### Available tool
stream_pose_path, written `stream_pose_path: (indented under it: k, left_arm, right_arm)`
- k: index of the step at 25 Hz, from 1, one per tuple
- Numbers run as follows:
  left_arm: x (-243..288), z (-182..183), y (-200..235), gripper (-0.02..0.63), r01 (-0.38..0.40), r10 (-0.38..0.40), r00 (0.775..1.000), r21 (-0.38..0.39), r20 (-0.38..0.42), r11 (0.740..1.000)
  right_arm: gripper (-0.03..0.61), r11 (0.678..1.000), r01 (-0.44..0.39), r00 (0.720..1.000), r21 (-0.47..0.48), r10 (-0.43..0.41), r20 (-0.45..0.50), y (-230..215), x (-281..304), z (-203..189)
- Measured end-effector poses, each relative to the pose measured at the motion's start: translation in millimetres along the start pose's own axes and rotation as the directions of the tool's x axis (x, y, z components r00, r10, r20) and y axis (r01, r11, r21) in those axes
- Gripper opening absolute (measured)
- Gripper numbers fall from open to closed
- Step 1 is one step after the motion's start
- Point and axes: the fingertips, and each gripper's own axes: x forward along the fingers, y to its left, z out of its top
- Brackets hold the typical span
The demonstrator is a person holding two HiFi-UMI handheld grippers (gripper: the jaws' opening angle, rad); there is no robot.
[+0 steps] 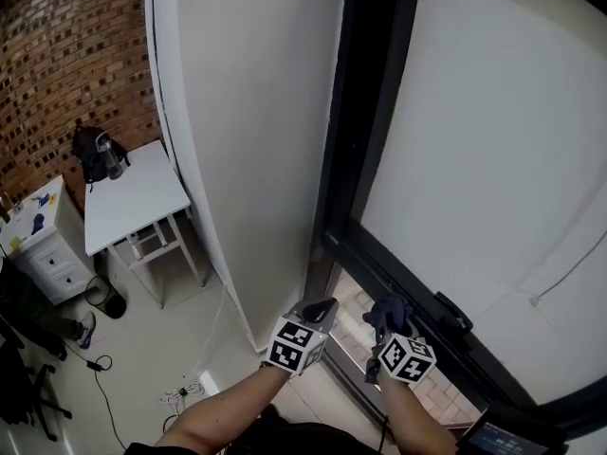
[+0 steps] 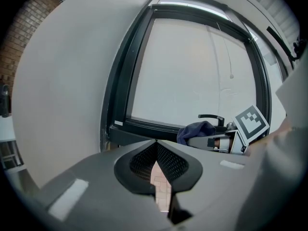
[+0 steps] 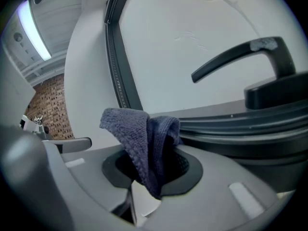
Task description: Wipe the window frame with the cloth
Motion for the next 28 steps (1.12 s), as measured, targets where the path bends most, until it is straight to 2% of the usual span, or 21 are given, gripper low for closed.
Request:
stream_pose_path:
  k: [6, 14, 28]
  left_arm:
    - [7, 2, 38, -0.008, 0.024, -0.024, 1.000, 0.026, 0.009, 0.999]
    - [8, 6, 78, -0.008, 0.054, -0.054, 0.998, 0.019, 0.008, 0.998]
    - [22, 10, 112, -0.008, 0.056, -0.056, 0.998, 0.007, 0.009, 0.998]
  right_arm:
    - [0.103, 0.999, 0.041, 0.999, 0.023, -0.041, 0.011, 12, 34, -2]
    - [0.103, 0.997, 0.068, 0.997, 0.033, -0.069, 0.018, 33, 68, 4]
    - [0.103, 0.999, 0.014, 1.000, 0.033, -0.014, -0.013, 67, 128, 5]
